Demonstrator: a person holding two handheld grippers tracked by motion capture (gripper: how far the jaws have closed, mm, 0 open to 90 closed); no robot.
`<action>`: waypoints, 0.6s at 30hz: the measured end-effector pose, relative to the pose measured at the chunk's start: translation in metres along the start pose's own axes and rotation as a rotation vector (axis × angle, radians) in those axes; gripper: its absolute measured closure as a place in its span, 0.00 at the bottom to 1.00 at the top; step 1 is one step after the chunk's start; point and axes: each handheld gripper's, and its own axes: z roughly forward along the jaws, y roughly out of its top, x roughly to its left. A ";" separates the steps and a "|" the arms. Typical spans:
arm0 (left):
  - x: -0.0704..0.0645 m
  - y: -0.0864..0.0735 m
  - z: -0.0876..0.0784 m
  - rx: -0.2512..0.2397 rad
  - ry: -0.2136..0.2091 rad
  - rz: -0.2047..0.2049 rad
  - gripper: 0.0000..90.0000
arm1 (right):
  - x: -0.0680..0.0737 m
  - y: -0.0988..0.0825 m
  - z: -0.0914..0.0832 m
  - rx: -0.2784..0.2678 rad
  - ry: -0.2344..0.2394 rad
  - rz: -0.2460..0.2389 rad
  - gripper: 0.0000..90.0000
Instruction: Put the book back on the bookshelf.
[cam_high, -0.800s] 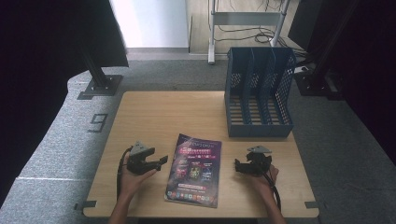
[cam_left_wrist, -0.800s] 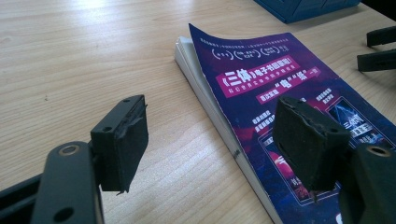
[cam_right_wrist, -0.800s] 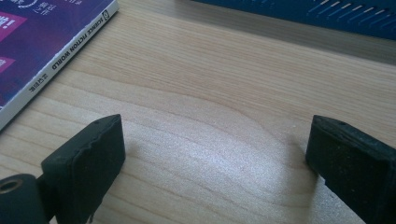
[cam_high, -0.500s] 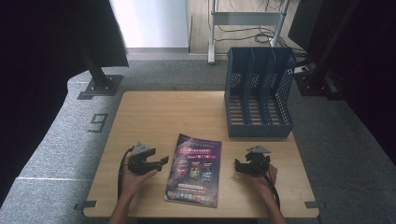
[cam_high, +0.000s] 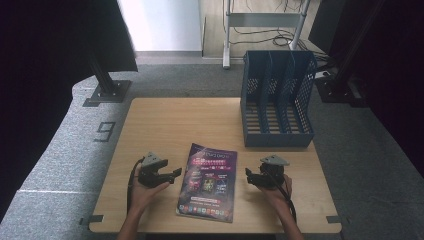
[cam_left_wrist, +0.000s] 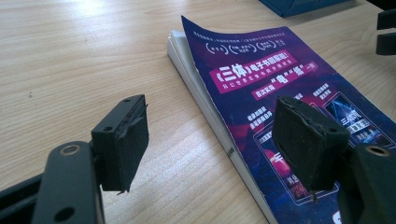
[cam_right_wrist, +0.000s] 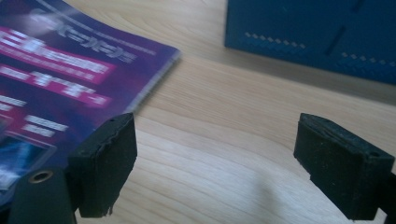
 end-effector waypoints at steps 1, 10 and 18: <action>0.000 0.000 0.000 -0.002 0.001 -0.001 0.31 | 0.002 0.001 -0.002 -0.007 0.006 -0.002 0.14; 0.002 0.006 0.003 -0.011 -0.008 0.001 0.31 | 0.008 0.005 -0.013 -0.041 0.043 0.014 0.15; 0.000 0.011 0.006 -0.016 -0.022 0.012 0.31 | 0.016 0.008 -0.013 -0.049 0.065 0.020 0.15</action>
